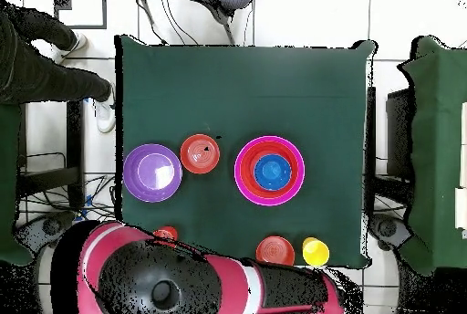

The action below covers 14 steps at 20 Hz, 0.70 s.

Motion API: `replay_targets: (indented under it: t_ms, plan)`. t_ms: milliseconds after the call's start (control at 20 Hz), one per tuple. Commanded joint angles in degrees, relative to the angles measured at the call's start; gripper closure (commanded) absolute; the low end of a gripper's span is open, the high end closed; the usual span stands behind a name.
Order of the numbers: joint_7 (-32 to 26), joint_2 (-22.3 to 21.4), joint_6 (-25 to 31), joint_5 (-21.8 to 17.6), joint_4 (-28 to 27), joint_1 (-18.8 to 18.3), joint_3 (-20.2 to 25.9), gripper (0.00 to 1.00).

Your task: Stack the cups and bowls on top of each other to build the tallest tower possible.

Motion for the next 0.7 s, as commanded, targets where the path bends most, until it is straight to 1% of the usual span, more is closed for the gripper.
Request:
replay_targets:
  t_ms: [50,150,300,500,600,700]
  plan:
    - [9.3,-3.5,6.5,-2.6,-10.9,-3.8,5.0,1.0]
    - [10.5,-4.4,6.2,-3.9,-12.0,-4.2,5.1,1.0]
    - [13.1,-4.6,7.1,-5.7,-14.1,-4.2,5.1,1.0]
    - [16.2,-5.2,7.7,-6.7,-16.5,-4.9,5.7,1.0]
    - [18.6,-5.3,7.7,-8.0,-17.8,-4.8,5.5,1.0]
    - [19.4,-5.5,7.7,-8.5,-18.2,-4.8,5.5,1.0]
